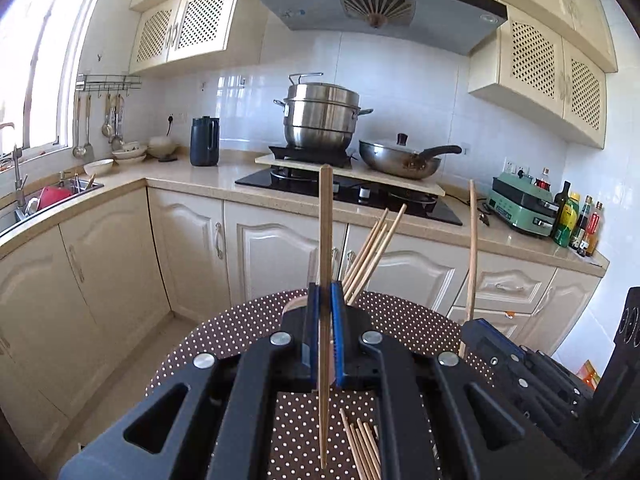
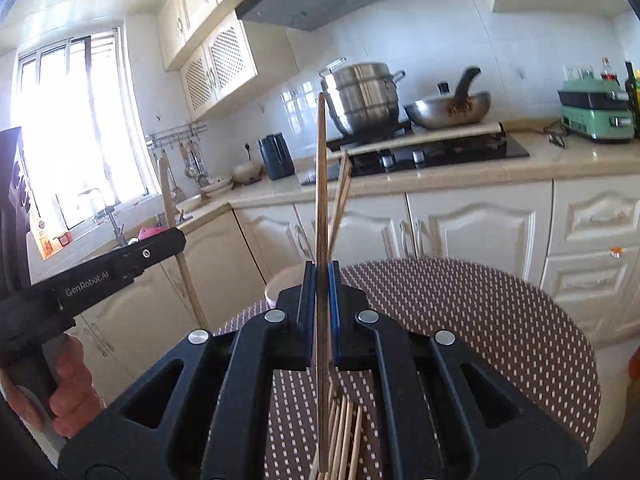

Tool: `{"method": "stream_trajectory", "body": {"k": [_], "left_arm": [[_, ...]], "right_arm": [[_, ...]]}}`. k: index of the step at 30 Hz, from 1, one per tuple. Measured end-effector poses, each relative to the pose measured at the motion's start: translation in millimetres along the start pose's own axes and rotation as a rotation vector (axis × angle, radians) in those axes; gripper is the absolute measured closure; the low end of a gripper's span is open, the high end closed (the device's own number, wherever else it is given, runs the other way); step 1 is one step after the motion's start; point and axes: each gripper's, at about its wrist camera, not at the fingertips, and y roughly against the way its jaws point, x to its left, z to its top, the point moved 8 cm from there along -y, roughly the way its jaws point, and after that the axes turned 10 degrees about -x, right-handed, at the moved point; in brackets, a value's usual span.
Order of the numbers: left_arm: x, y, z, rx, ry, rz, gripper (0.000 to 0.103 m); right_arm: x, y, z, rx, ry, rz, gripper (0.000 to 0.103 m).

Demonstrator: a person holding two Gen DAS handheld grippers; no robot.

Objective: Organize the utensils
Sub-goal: 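Lift both held chopsticks upright and carry them over the pink cup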

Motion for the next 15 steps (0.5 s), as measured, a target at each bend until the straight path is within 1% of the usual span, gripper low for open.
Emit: {"method": "stream_trajectory", "body": {"k": [3,8,11,15], "left_arm": [[1,-3,22,-0.031,0.003,-0.002,0.097],[6,-15,56,-0.081,0.006,0.030,0.097],[11,-25,74,-0.115,0.019,0.050,0.097],[19,-47,88,-0.123,0.041,0.088,0.097]], "right_arm": [[9,-10,24,-0.050,0.005,0.018,0.096],[23,-30,59,-0.132,0.015,0.046,0.096],[28,-44,70,-0.169,0.030,0.049,0.096],[24,-64,75,-0.193,0.016,0.044,0.097]]}}
